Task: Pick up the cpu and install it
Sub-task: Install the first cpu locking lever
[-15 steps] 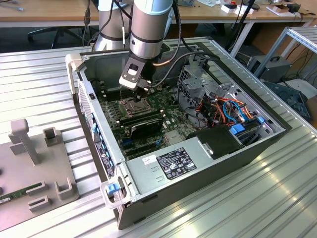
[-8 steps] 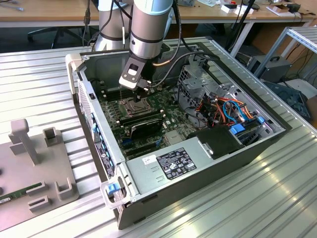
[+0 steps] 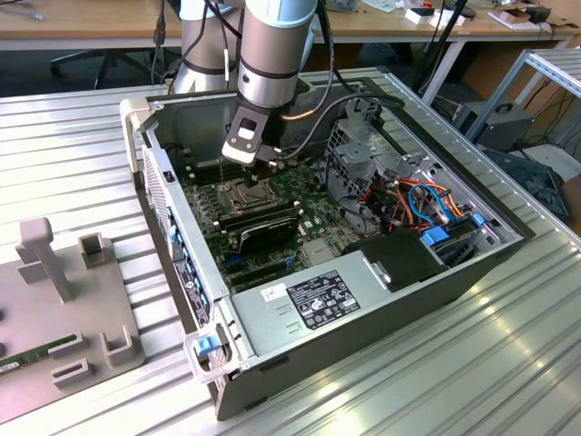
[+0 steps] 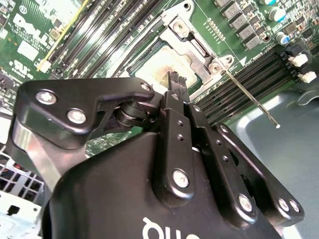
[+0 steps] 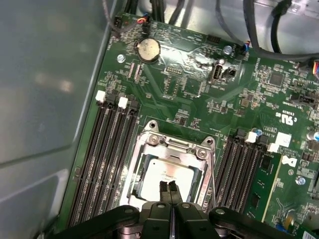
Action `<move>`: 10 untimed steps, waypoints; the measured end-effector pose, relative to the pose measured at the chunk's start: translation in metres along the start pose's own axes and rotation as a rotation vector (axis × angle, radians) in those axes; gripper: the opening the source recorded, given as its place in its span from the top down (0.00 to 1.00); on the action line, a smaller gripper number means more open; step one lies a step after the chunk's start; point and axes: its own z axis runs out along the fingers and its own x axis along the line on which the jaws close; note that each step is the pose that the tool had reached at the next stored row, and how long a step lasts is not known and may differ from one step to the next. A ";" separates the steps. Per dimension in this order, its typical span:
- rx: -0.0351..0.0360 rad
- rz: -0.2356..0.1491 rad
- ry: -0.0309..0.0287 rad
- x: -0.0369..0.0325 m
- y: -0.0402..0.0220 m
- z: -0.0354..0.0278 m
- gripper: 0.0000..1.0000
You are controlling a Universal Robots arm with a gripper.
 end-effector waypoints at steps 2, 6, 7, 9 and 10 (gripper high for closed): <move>0.0006 -0.039 0.0012 0.0000 0.0000 0.0000 0.89; 0.0013 -0.094 0.0028 0.0000 0.0000 0.0000 0.89; 0.0016 -0.110 0.0033 0.0000 0.0000 0.0000 0.89; 0.0020 -0.139 0.0043 0.0000 0.0000 0.0001 0.89; 0.0021 -0.152 0.0047 0.0000 0.0000 0.0001 0.89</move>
